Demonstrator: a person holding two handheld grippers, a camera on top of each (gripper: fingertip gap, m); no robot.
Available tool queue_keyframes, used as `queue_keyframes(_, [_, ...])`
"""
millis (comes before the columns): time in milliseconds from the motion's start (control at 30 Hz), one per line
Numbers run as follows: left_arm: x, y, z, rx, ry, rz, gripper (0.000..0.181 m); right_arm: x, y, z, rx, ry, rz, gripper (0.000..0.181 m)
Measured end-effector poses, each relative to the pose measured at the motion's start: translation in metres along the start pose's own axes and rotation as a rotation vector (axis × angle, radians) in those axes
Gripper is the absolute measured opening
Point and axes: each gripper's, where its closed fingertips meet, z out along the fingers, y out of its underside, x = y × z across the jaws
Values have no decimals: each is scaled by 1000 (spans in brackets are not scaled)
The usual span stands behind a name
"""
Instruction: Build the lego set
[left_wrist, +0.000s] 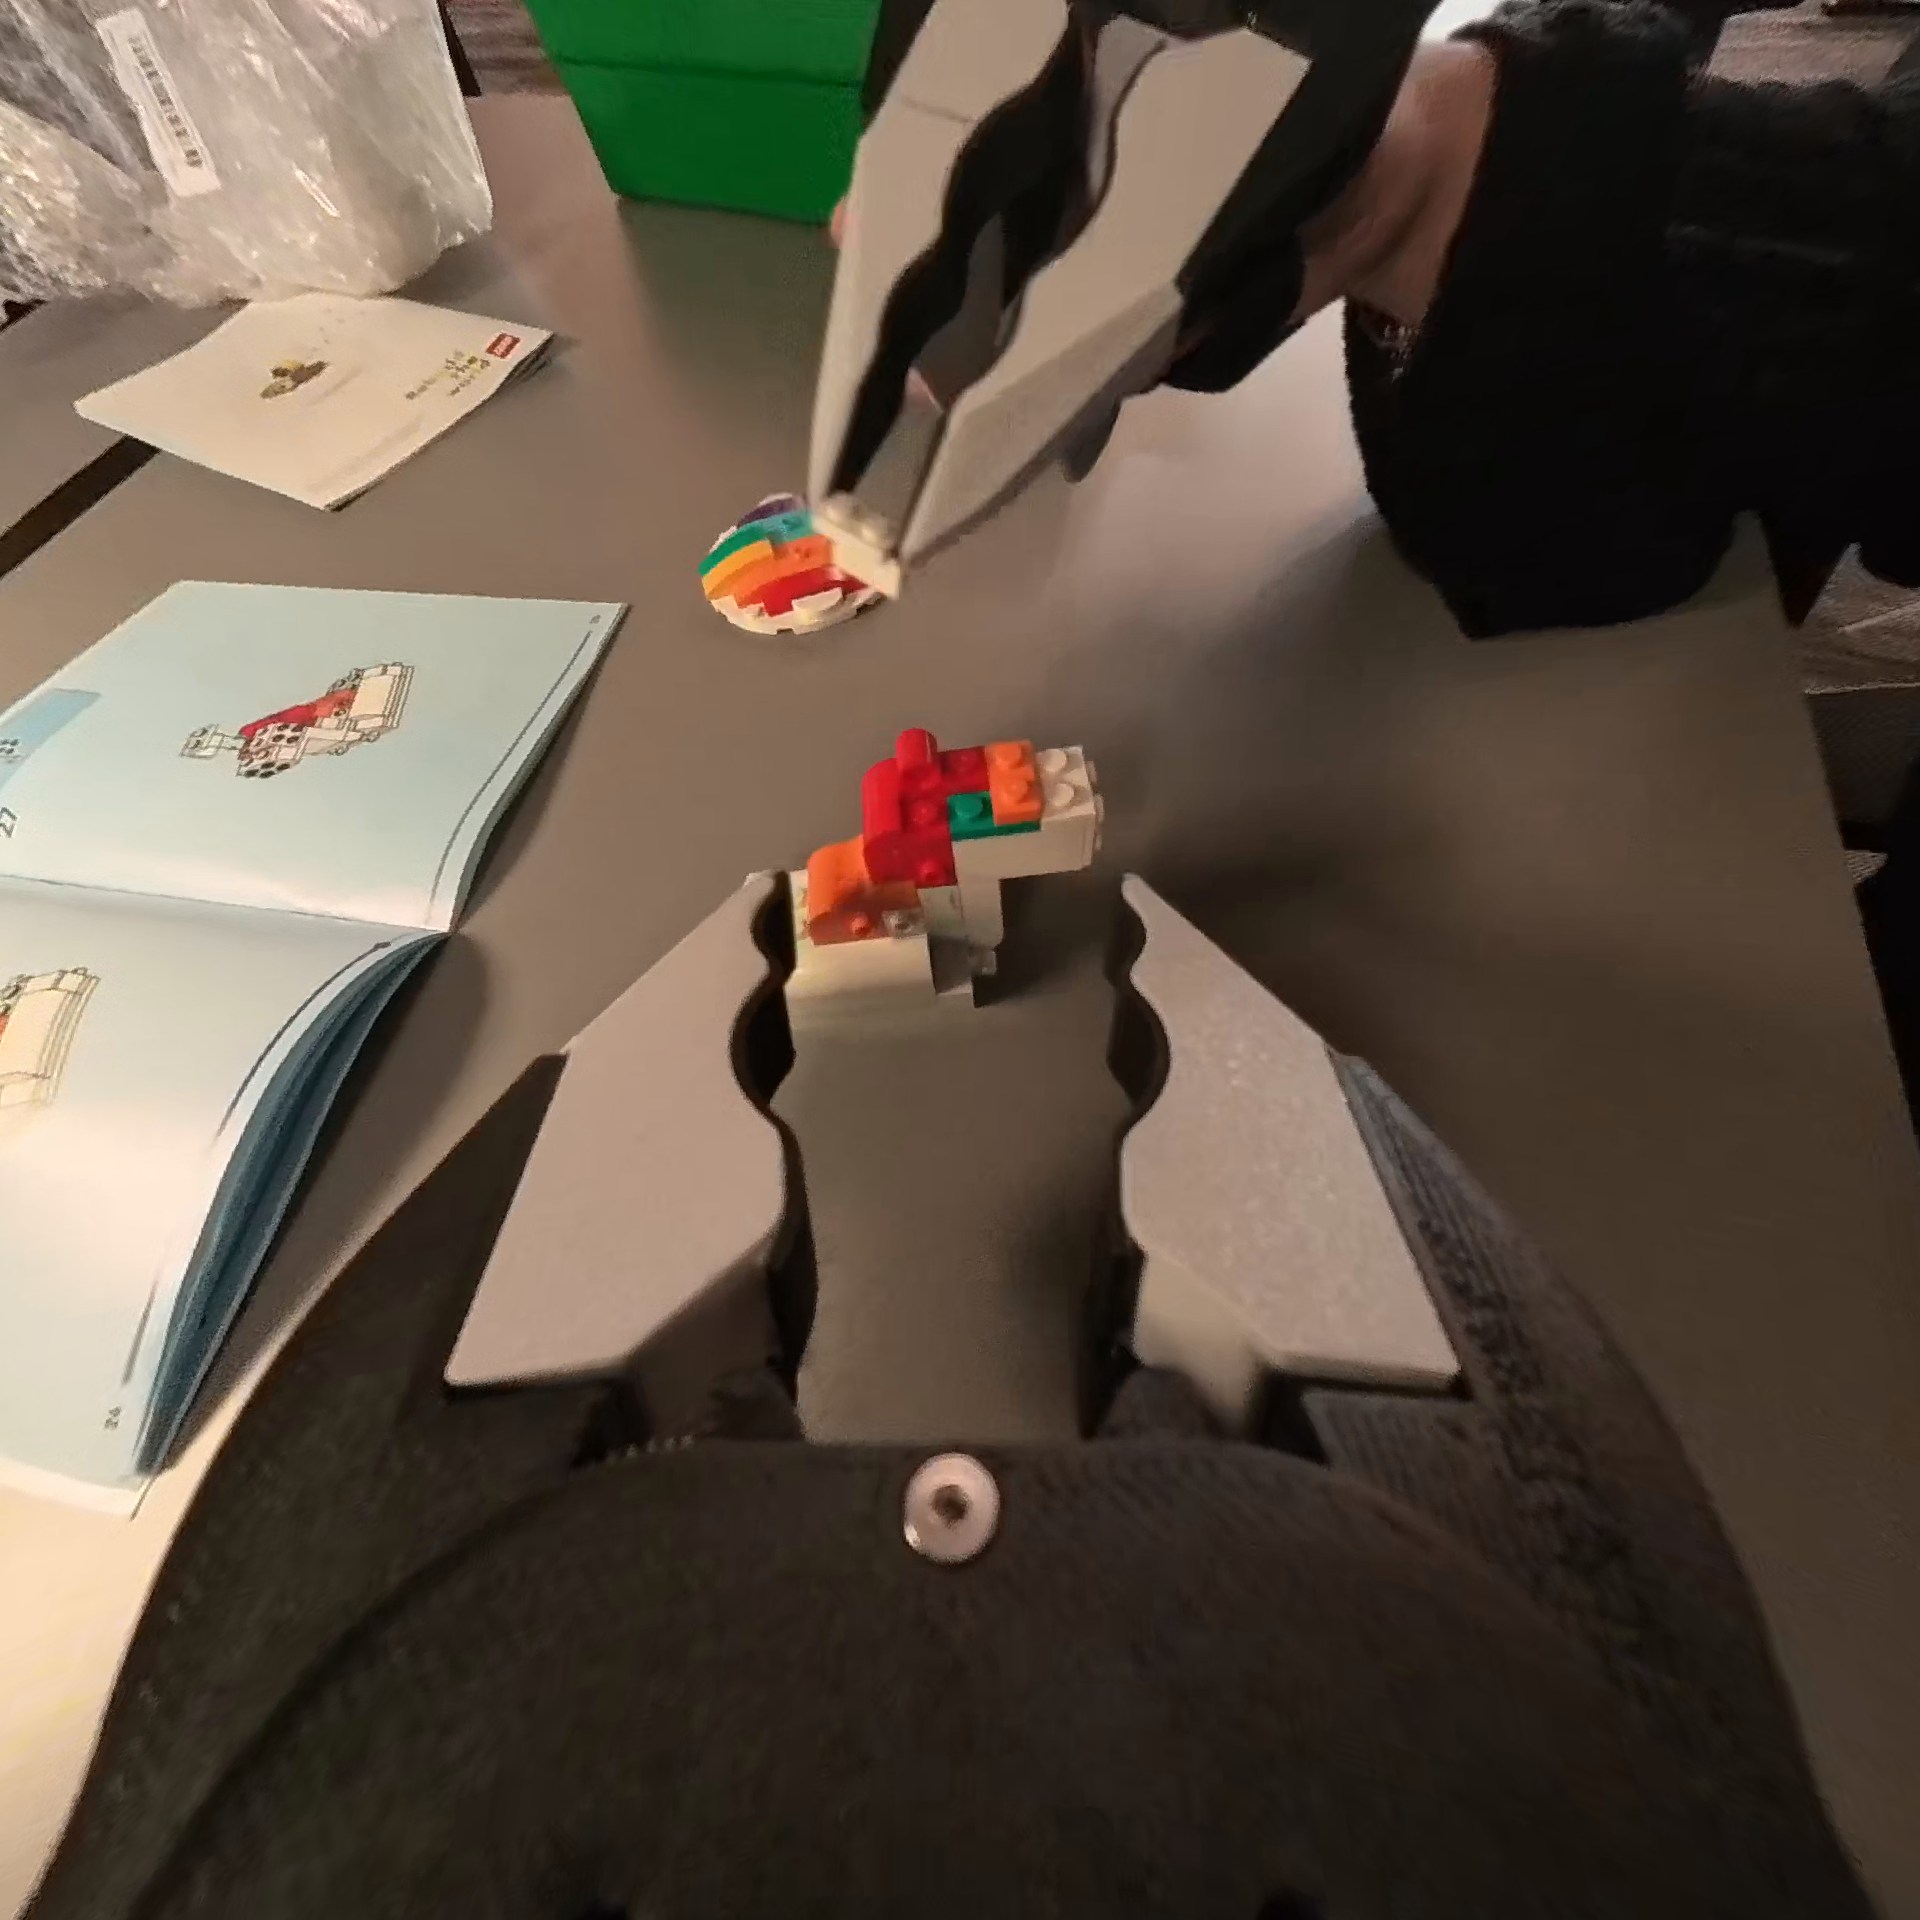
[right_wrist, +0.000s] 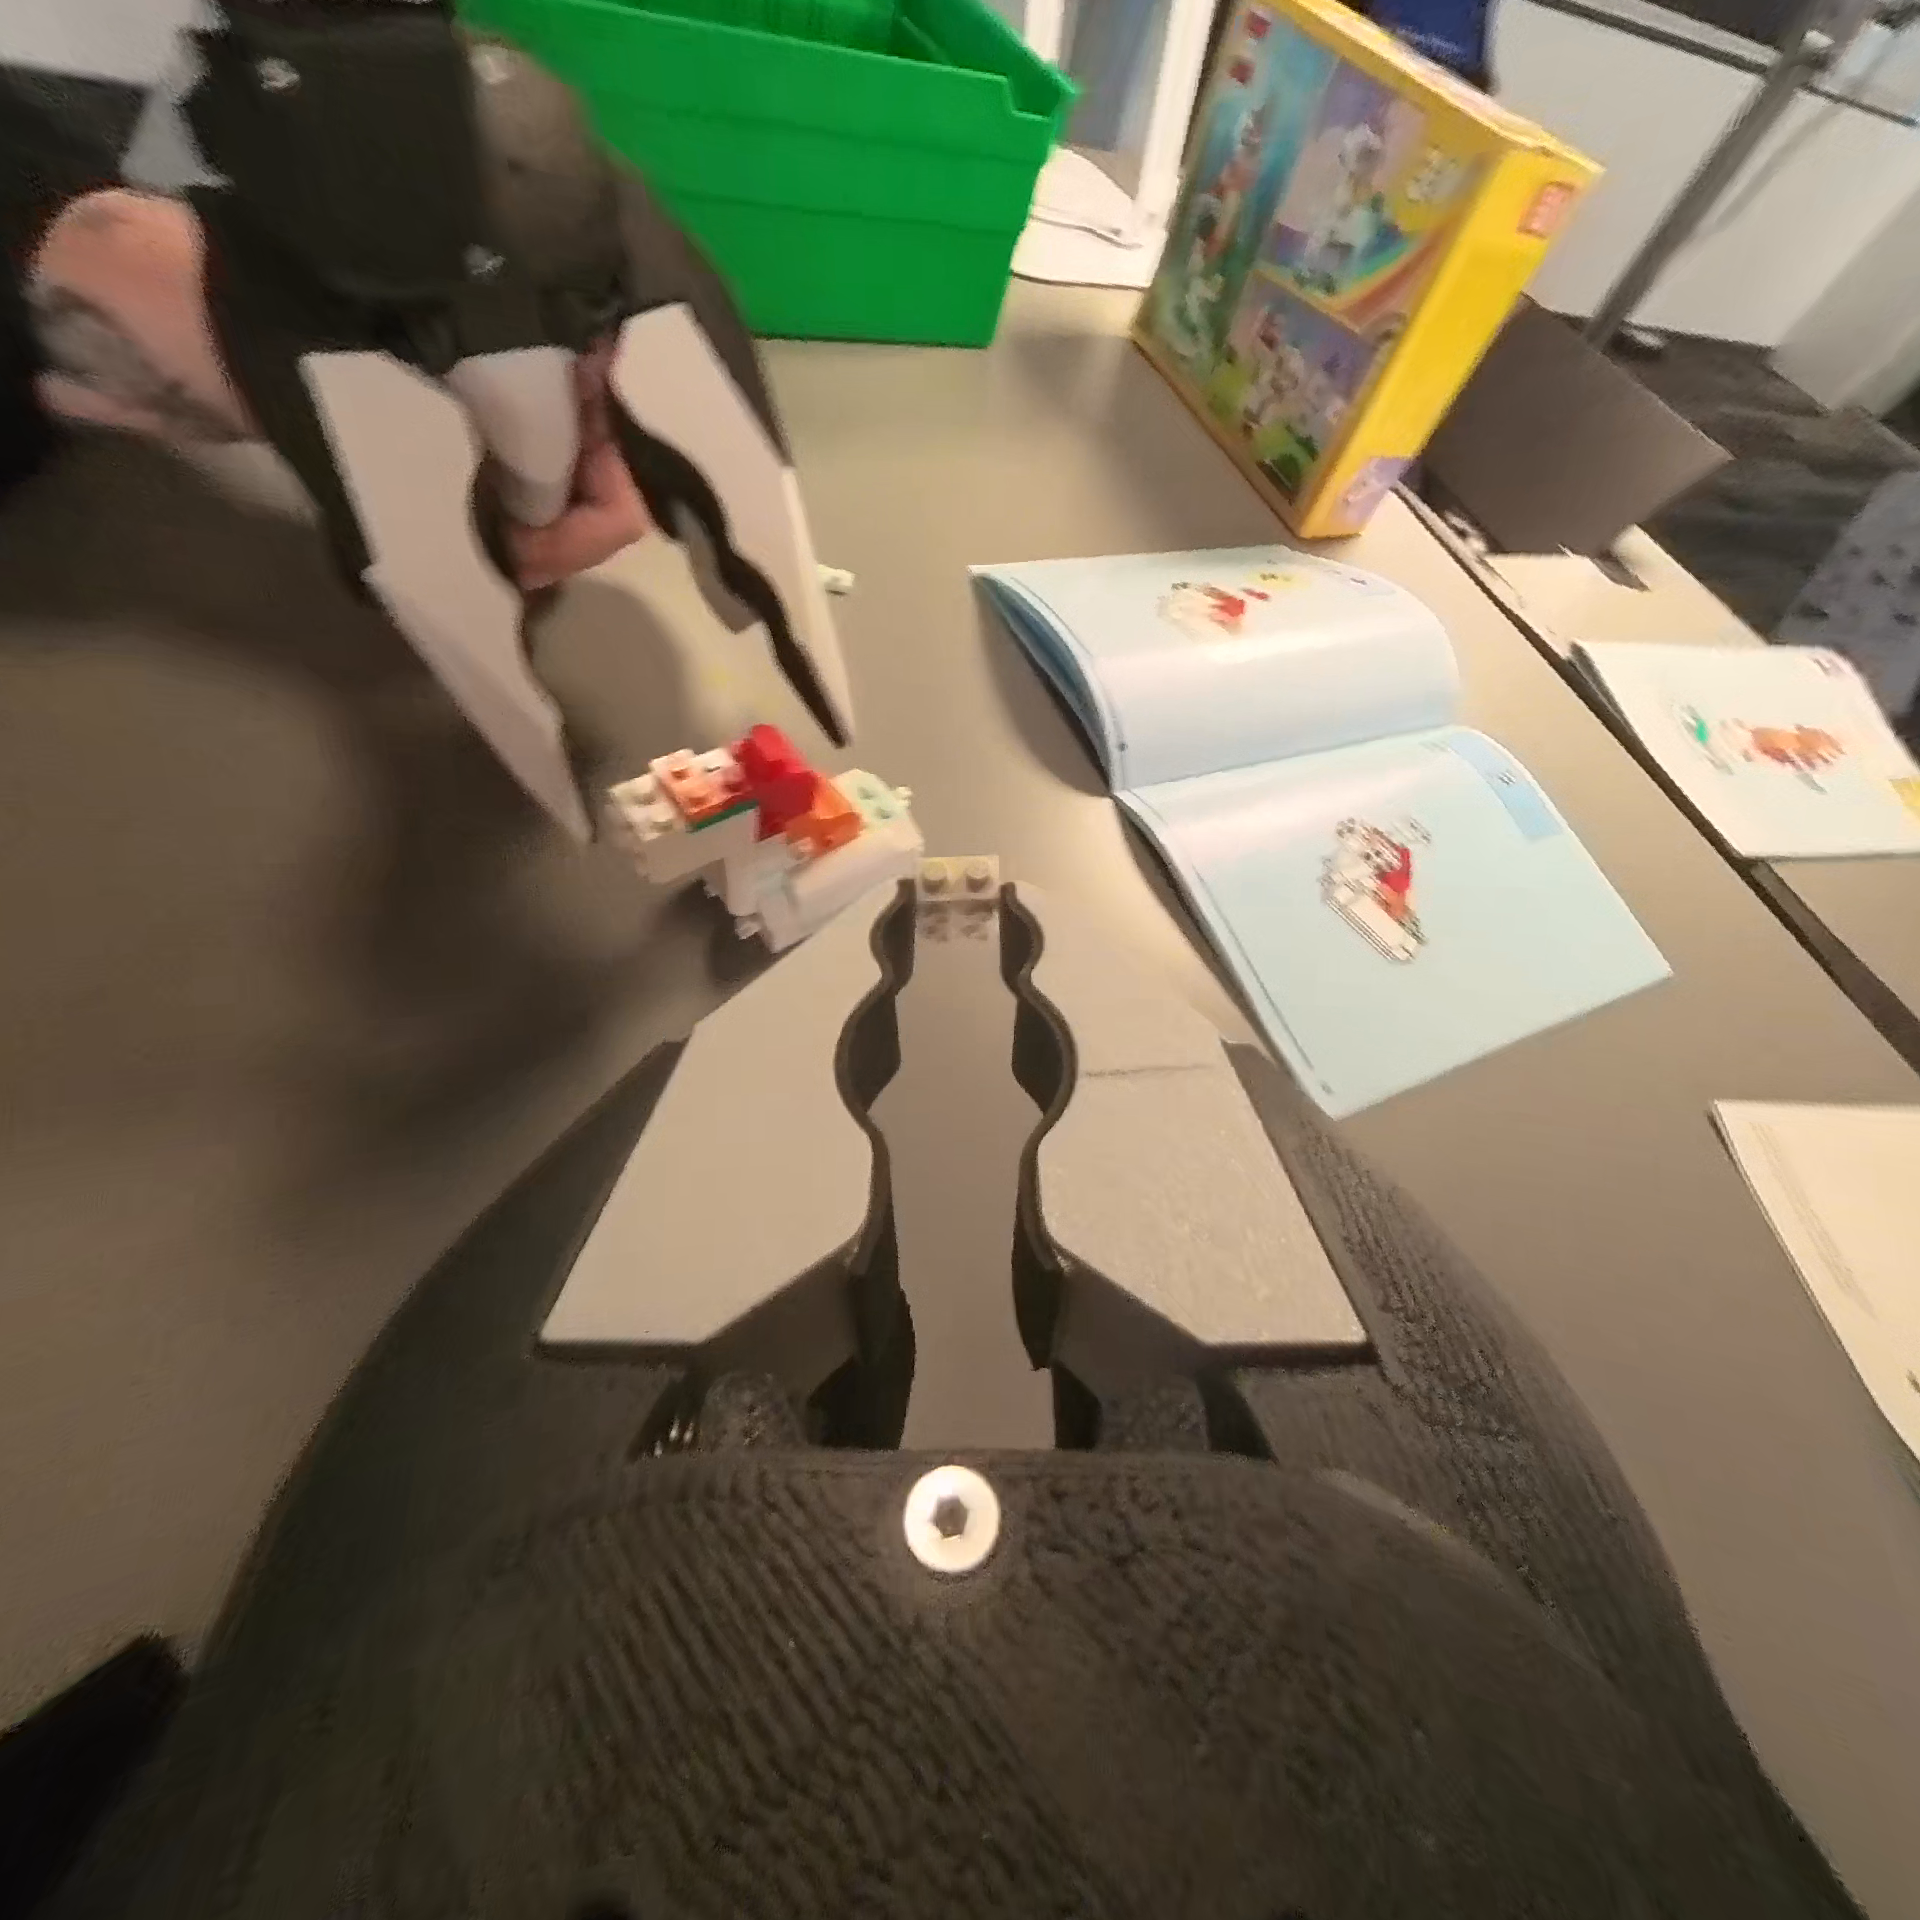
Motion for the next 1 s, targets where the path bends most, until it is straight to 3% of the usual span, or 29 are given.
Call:
queue_keyframes(133, [3, 0, -1, 27, 3, 28, 49, -20, -2, 1, 23, -109, -53, 14])
queue_keyframes(467, [2, -1, 12, 7, 8, 54, 45, -48, -15, -4, 127, -298, -31, 14])
queue_keyframes(733, [2, -3, 6, 27, 50, 16, 49, -46, -16, -4, 133, -298, -27, 14])
queue_keyframes(1000, [-8, 0, 7, 0, -29, 37, 39, -44, -15, -4, 134, -290, -15, 14])
